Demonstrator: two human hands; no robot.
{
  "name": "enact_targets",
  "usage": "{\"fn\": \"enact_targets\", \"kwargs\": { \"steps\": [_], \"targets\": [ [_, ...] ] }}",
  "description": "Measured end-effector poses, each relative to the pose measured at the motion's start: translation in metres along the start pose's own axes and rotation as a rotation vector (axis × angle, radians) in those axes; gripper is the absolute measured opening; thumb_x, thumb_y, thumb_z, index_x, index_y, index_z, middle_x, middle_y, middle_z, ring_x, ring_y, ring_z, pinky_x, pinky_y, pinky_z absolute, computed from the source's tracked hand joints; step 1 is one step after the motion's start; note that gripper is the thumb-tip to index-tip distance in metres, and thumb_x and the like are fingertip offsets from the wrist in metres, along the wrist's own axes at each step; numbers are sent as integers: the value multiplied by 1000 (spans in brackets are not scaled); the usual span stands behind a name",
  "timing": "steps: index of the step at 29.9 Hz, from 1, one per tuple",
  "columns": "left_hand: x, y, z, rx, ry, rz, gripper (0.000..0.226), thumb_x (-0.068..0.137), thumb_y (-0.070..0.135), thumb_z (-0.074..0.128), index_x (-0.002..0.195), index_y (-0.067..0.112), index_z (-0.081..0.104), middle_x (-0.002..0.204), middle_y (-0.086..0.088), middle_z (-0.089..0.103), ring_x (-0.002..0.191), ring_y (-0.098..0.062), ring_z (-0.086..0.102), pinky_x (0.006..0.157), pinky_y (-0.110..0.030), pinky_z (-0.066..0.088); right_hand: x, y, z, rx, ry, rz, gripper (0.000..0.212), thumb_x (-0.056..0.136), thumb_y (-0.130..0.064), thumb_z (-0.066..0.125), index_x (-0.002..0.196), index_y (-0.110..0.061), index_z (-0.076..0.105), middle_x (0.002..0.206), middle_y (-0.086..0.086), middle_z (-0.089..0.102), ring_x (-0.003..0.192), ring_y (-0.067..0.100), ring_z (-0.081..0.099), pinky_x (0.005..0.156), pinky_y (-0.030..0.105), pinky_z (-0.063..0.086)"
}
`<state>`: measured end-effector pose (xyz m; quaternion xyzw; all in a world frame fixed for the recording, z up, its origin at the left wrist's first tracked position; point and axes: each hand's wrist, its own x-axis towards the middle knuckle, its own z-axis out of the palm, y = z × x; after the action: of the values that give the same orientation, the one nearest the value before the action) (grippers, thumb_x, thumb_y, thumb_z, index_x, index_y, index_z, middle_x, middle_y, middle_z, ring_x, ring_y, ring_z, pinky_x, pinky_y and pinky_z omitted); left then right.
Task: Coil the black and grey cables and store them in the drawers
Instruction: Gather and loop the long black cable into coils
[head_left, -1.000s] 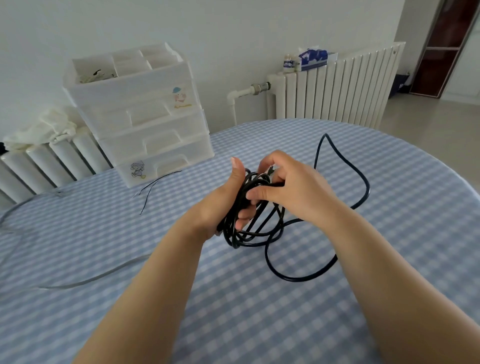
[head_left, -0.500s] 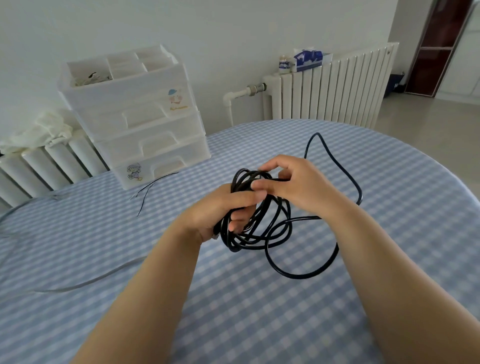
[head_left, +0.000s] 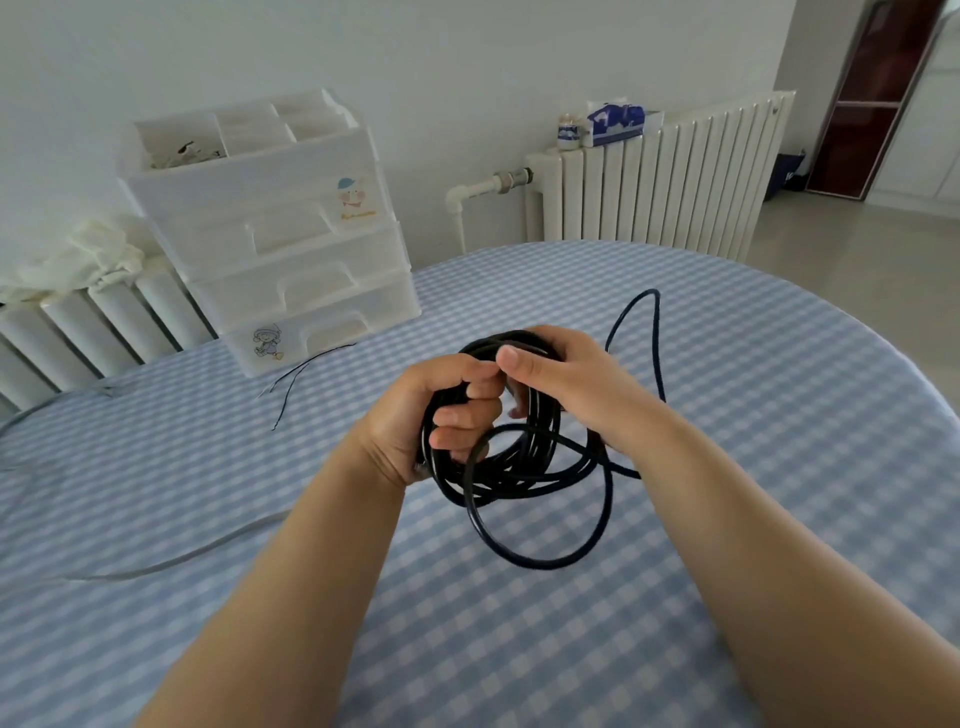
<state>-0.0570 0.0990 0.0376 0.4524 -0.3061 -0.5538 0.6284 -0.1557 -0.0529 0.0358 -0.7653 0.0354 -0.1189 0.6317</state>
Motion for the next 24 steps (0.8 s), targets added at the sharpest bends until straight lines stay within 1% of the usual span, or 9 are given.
{"fn": "enact_targets", "kwargs": {
  "steps": [2, 6, 9, 10, 12, 15, 17, 21, 24],
  "targets": [
    [2, -1, -3, -62, -2, -16, 28, 78, 27, 67, 62, 16, 46, 38, 9, 38, 26, -3, 34, 33, -14, 26, 0, -2, 6, -18, 81, -12, 49, 62, -64, 67, 88, -22, 71, 71, 0, 61, 68, 16, 60, 71, 42, 54],
    [5, -2, 0, -49, 64, -17, 28, 87, 30, 52, 64, 14, 50, 38, 9, 36, 26, -3, 32, 36, -19, 15, 0, -3, 8, 24, 158, 18, 58, 66, -63, 65, 92, -12, 71, 71, 8, 56, 69, 23, 55, 68, 57, 53],
    [5, -3, 6, -81, -7, 29, 33, 89, 39, 51, 69, 13, 53, 39, 9, 38, 28, -2, 34, 35, -17, 20, -1, -5, 7, 74, 159, -30, 56, 72, -60, 62, 94, -10, 71, 73, 13, 55, 68, 20, 54, 59, 44, 54],
    [6, -3, 9, -79, -22, 39, 36, 88, 43, 50, 69, 13, 53, 40, 9, 38, 28, -2, 34, 34, -17, 21, -2, -5, 5, 101, 154, -39, 55, 74, -59, 61, 96, -10, 70, 76, 18, 57, 69, 19, 56, 59, 37, 56],
    [7, -3, 10, -74, -9, 59, 40, 87, 49, 48, 67, 14, 51, 40, 10, 38, 28, -1, 33, 34, -17, 19, -4, -2, 2, 125, 120, -29, 58, 77, -62, 59, 101, -11, 69, 89, 27, 63, 75, 20, 61, 67, 37, 58],
    [4, -2, 2, -142, 92, 95, 44, 90, 52, 44, 64, 16, 47, 38, 10, 36, 27, -1, 33, 33, -16, 21, -5, 4, 1, 24, 74, 59, 64, 83, -68, 44, 116, -17, 64, 106, 7, 71, 96, 19, 69, 87, 42, 56],
    [0, 4, -5, -177, 210, 127, 47, 91, 55, 44, 64, 18, 43, 39, 11, 34, 27, -2, 30, 34, -16, 21, -4, 6, 4, -63, 61, 146, 62, 88, -65, 35, 124, -20, 57, 115, -6, 66, 101, 18, 68, 84, 34, 54],
    [-9, 15, -12, -211, 453, 230, 48, 89, 56, 45, 60, 19, 38, 39, 10, 27, 27, -3, 26, 38, -18, 17, 0, 2, 13, -82, 11, 217, 37, 96, -48, 47, 116, -18, 54, 94, 5, 69, 60, 18, 68, 58, 32, 58],
    [-11, 19, -19, -295, 506, 285, 49, 92, 55, 46, 60, 19, 39, 38, 10, 27, 28, -3, 28, 35, -17, 27, -1, 2, 4, 36, -108, 277, 25, 96, -32, 57, 117, -19, 57, 76, 5, 70, 62, 17, 63, 57, 29, 54]
  ]
}}
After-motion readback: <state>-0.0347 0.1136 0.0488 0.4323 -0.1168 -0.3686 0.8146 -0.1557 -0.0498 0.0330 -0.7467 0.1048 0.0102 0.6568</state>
